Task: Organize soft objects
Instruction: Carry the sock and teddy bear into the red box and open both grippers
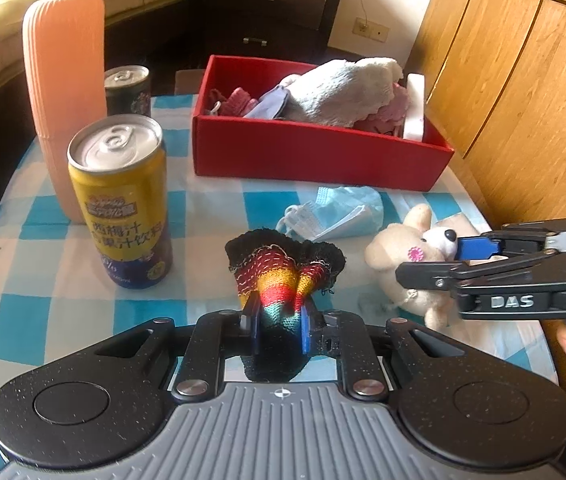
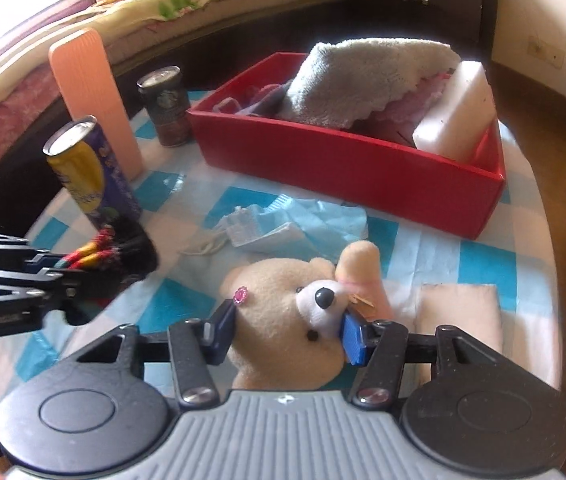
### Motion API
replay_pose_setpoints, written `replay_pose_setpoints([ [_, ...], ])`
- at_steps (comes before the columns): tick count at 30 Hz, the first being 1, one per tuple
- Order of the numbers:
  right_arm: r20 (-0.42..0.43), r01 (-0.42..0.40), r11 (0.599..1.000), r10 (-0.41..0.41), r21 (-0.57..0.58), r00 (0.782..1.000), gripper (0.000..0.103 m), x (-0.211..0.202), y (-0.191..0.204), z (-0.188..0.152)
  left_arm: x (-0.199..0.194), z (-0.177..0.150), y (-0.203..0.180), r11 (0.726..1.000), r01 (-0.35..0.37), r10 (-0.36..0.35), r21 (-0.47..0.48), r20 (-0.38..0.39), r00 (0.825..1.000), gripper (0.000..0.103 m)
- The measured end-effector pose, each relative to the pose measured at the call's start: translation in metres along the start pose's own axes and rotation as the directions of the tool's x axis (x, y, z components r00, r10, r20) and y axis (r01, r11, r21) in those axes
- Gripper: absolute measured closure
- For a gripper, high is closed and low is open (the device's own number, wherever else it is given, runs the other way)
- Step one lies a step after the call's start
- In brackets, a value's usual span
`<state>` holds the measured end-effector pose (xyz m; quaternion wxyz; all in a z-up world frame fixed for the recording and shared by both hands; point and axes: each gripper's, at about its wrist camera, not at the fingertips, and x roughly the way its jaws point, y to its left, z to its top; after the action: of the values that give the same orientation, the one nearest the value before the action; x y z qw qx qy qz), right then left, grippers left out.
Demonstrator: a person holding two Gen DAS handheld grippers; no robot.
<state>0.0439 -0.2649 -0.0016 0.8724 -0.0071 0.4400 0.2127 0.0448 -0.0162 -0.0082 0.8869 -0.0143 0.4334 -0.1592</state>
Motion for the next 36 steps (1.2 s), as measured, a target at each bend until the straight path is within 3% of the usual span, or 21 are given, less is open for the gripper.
replay_pose_setpoints([
  [10, 0.169, -0.047, 0.998, 0.038, 0.051, 0.985, 0.071, -0.05, -0.005, 0.015, -0.01, 0.018, -0.012, 1.0, 0.003, -0.004, 0.013, 0.083, 0.997, 0.086],
  [23, 0.305, -0.023, 0.999, 0.01, 0.038, 0.952, 0.071, -0.077, -0.008, 0.034, -0.016, 0.057, -0.028, 1.0, 0.009, -0.014, 0.026, 0.194, 0.981, 0.086],
  [28, 0.367, -0.009, 0.999, -0.008, 0.043, 0.93, 0.071, -0.074, -0.011, 0.056, -0.009, 0.085, -0.035, 0.999, -0.004, -0.006, 0.04, 0.252, 0.968, 0.086],
  [36, 0.408, 0.052, 0.998, -0.059, 0.029, 0.911, 0.071, -0.046, -0.032, 0.1, 0.029, 0.124, -0.032, 0.998, -0.043, 0.03, 0.042, 0.271, 0.962, 0.086],
])
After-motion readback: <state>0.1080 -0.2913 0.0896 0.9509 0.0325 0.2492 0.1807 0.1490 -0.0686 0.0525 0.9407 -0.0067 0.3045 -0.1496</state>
